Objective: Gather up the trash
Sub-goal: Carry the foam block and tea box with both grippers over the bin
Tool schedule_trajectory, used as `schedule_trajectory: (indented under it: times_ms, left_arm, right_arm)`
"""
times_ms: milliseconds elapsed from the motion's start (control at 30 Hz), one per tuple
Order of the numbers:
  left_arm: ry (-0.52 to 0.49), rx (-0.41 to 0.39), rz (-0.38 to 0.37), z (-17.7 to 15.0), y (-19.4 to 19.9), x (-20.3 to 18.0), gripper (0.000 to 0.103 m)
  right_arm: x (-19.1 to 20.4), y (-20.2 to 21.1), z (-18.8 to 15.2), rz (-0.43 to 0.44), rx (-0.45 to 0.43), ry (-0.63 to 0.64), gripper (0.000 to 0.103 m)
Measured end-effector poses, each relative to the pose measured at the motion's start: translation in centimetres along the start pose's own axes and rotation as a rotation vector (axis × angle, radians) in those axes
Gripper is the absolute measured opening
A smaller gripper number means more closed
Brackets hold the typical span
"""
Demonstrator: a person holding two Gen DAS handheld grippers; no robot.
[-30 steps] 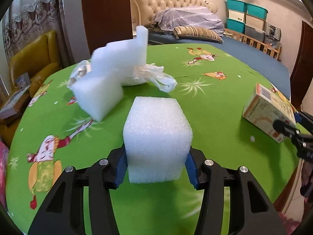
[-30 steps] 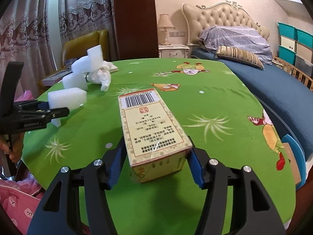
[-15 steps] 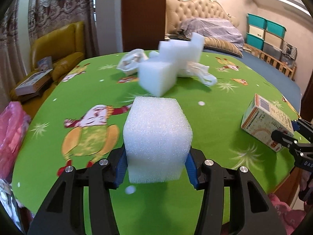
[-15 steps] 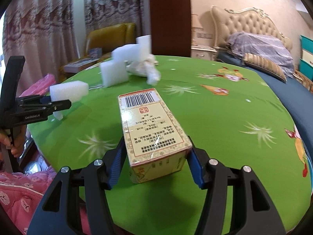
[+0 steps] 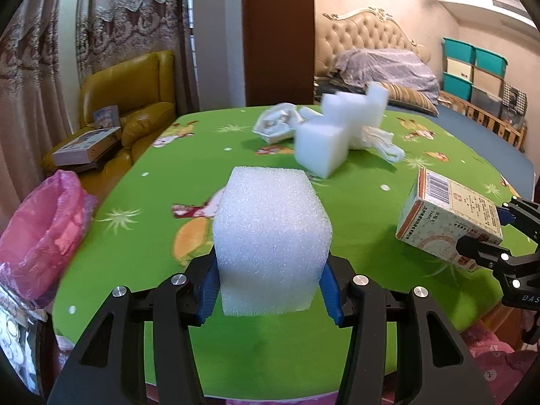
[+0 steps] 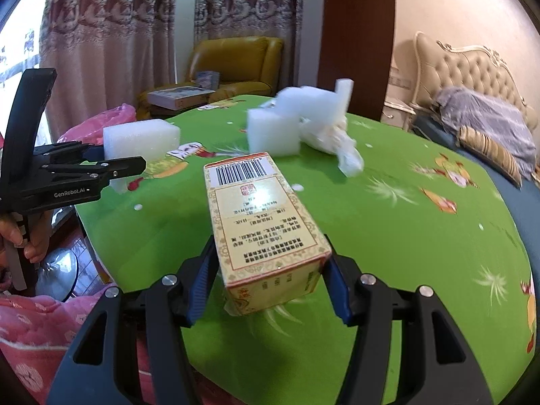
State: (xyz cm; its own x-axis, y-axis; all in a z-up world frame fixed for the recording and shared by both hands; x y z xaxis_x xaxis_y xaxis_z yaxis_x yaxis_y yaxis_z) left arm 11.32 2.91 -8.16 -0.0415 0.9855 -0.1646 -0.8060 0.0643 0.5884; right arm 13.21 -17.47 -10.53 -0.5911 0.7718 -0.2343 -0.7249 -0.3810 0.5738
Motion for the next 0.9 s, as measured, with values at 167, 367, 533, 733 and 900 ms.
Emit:
schedule_trajectory:
  times_ms: [167, 367, 533, 733, 900]
  left_arm:
    - [0.048, -0.014, 0.033, 0.4, 0.7, 2.8, 0.047]
    - [0.074, -0.047, 0.089, 0.8, 2.1, 6.3, 0.048]
    - [0.098, -0.084, 0.126, 1.4, 3.5, 9.3, 0.048]
    - [0.139, -0.132, 0.158, 2.1, 5.1, 12.8, 0.048]
    - [0.182, -0.168, 0.187, 2.5, 7.0, 16.5, 0.048]
  right_arm:
    - [1.3, -1.0, 1.6, 0.031, -0.004, 0.022, 0.057]
    - [3.5, -2.5, 3.9, 0.075, -0.015, 0.055, 0.057]
    - [5.5, -3.6, 6.3, 0.122, -0.027, 0.071, 0.057]
    - [8.8, -5.0, 10.0, 0.188, -0.059, 0.097, 0.057]
    - [11.0, -6.0, 12.8, 0.241, -0.089, 0.091, 0.057]
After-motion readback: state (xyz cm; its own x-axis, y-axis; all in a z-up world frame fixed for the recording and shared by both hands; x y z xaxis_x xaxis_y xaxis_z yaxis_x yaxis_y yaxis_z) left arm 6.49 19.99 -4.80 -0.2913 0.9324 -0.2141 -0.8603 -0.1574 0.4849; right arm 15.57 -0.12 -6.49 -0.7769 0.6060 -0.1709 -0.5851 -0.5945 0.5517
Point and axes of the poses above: each gripper's, at about its wrist camera, not at the fingertips, and y roughly against the way its jaws point, x to its left, z to its top, the point moved 6 cm from there along -y, roughly the way its jaws point, and after that the axes turned 13 degrees about y, right-handed, at the moved point
